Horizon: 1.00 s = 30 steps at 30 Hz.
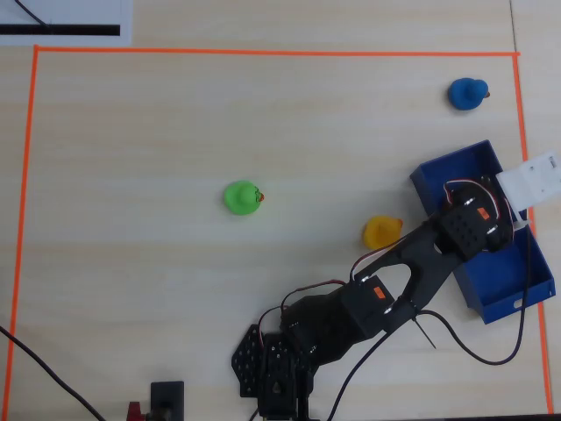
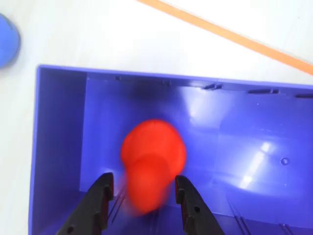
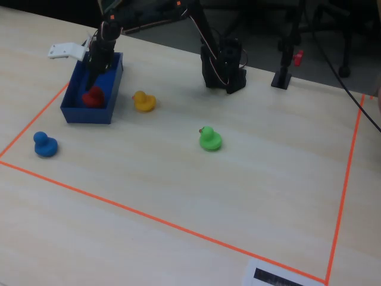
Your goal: Grasp red duck and put it into box.
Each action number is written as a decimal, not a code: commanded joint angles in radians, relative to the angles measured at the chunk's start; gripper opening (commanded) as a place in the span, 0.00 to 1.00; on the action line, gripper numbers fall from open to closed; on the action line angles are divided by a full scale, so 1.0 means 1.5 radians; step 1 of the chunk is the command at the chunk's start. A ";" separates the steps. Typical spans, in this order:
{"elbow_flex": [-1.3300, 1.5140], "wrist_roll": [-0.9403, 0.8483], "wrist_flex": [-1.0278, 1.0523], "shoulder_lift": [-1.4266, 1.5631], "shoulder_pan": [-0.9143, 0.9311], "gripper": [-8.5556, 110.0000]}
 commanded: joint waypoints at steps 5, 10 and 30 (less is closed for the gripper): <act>0.015 0.013 -0.033 0.080 0.000 0.22; 0.035 0.065 -0.077 0.116 -0.010 0.20; 0.234 0.054 0.246 0.536 -0.407 0.07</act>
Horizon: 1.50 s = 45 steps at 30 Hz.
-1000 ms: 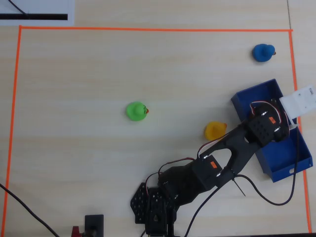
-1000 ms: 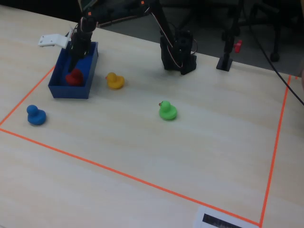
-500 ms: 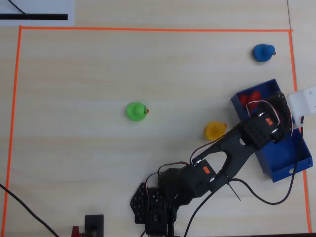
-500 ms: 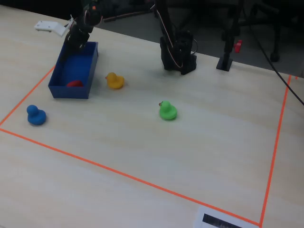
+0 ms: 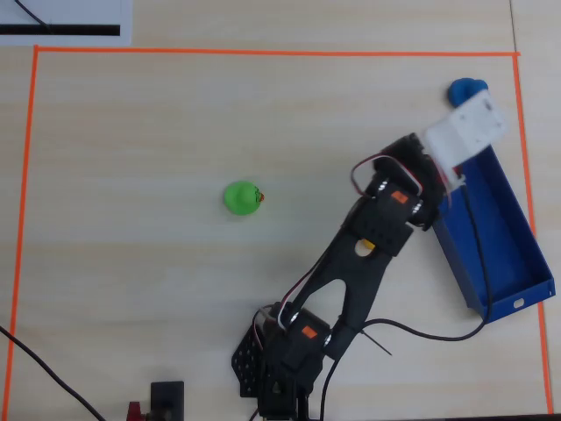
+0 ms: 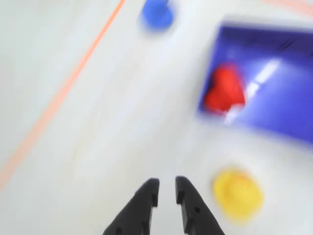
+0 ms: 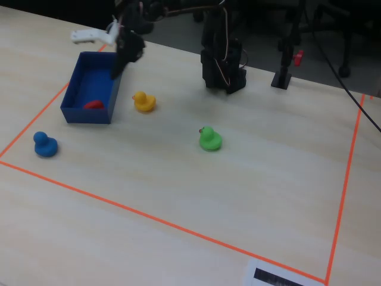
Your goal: Grasp red duck and put it into box.
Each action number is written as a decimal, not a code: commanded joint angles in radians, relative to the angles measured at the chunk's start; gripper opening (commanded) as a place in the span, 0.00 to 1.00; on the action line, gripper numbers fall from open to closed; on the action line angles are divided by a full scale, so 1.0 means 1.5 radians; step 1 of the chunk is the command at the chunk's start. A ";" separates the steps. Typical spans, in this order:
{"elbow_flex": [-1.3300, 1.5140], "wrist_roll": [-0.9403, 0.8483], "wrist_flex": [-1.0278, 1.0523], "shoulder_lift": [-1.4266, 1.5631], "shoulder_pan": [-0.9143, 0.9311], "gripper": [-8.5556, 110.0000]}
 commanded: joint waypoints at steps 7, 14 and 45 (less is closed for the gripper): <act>0.344 -0.157 0.208 0.372 -0.333 0.07; 0.554 -0.200 0.188 0.538 -0.414 0.07; 1.004 -0.285 -0.006 0.889 -0.476 0.07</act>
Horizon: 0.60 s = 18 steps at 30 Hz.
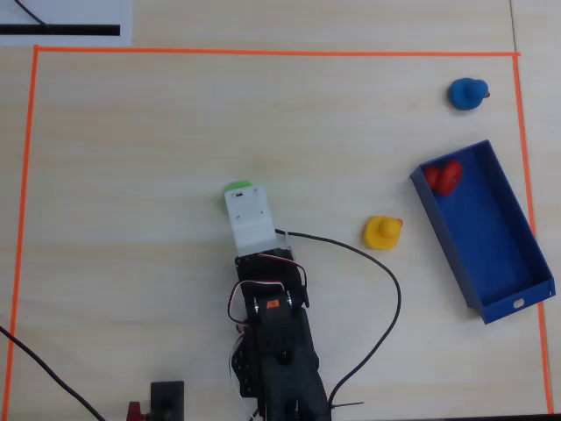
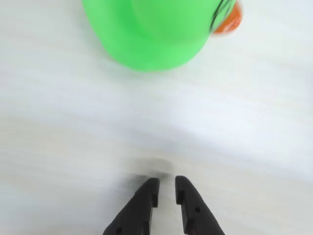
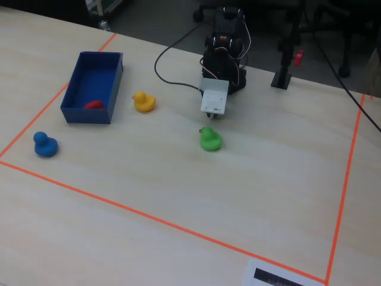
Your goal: Grasp red duck and put it into box.
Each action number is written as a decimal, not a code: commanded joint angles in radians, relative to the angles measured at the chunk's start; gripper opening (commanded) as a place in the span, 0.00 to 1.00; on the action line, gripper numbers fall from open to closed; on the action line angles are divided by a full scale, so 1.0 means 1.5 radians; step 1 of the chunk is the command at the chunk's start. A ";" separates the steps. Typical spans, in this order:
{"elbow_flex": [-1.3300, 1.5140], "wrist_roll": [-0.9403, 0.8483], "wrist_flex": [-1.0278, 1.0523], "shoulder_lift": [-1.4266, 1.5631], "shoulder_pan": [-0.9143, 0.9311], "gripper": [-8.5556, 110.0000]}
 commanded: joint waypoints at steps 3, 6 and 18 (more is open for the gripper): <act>0.004 -0.012 0.008 0.017 0.029 0.07; 0.007 -0.015 0.028 0.029 0.041 0.07; 0.007 -0.009 0.103 0.071 0.063 0.07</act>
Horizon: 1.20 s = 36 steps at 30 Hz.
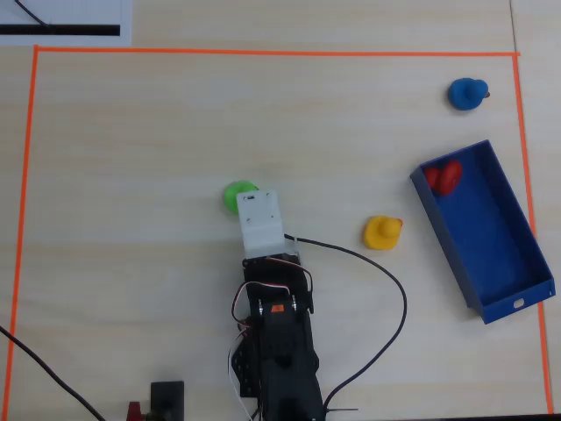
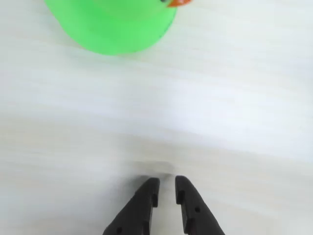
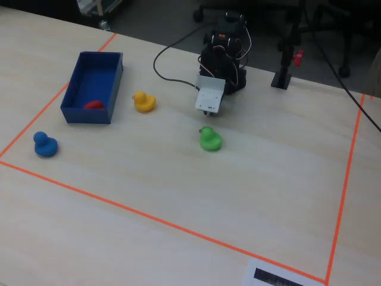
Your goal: Grasp red duck and put it into box.
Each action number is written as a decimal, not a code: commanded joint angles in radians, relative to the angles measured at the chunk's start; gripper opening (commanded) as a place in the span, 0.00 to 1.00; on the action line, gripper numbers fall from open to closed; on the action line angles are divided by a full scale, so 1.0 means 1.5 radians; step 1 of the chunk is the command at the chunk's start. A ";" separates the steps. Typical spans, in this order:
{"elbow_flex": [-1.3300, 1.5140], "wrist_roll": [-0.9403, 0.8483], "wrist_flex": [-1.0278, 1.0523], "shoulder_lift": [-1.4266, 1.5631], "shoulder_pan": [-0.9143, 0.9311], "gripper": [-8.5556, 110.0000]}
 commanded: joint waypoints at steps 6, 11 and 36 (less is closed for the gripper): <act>-0.002 -0.005 0.044 0.000 0.010 0.07; -0.002 0.001 0.054 0.000 -0.003 0.07; -0.001 0.011 0.055 0.000 -0.007 0.09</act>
